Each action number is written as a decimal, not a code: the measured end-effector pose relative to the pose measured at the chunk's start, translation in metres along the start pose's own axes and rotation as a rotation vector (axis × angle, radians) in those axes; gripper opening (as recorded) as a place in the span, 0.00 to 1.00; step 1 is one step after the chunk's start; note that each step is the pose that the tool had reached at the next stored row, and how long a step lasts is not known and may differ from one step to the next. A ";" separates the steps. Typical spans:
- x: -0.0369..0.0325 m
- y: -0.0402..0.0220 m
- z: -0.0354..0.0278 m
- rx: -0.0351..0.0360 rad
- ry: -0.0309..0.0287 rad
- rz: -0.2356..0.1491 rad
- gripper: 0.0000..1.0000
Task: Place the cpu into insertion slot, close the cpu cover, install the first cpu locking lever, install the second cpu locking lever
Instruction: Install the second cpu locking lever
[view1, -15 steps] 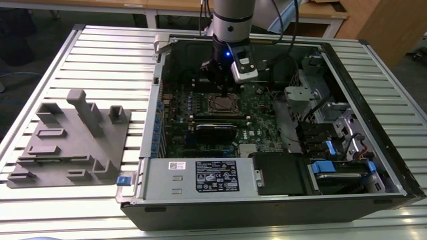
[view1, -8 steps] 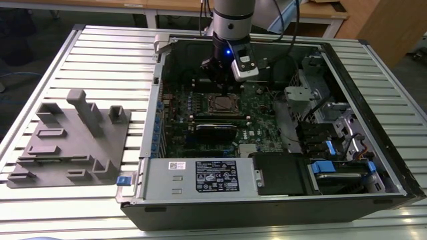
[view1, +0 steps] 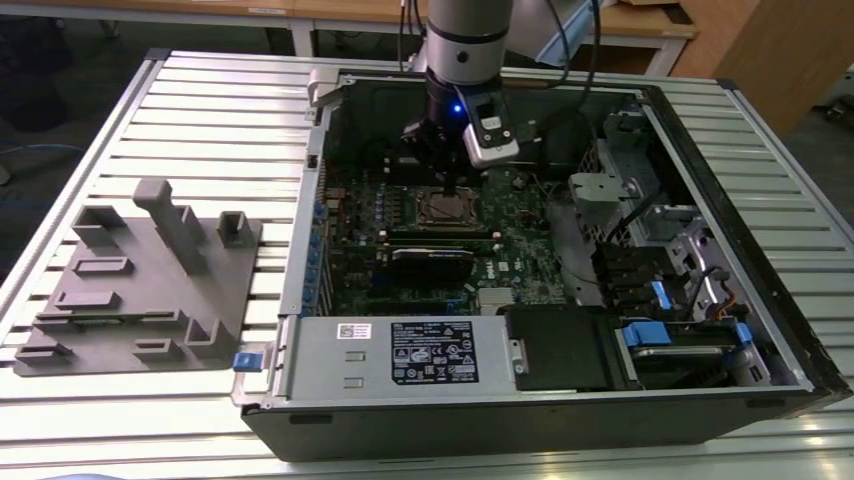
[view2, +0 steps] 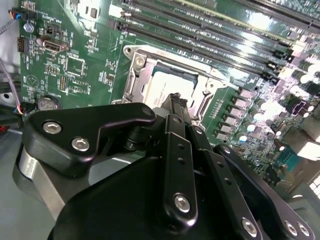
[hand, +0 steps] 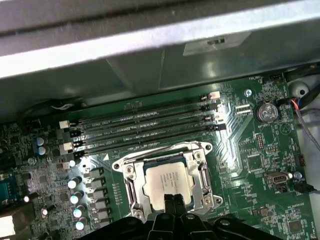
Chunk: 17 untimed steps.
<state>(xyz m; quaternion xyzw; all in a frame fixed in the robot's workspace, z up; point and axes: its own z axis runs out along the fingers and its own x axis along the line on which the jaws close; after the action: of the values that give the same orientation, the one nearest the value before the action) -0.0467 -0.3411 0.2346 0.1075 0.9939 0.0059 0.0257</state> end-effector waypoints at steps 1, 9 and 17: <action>-0.0002 -0.0011 0.0000 0.0001 0.0000 0.000 0.11; -0.0012 -0.0059 0.0000 0.0000 0.0000 0.000 0.11; -0.0014 -0.0062 -0.0007 -0.0001 -0.0001 0.000 0.11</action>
<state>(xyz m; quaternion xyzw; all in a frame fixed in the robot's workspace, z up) -0.0467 -0.3475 0.2352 0.1075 0.9938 0.0060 0.0258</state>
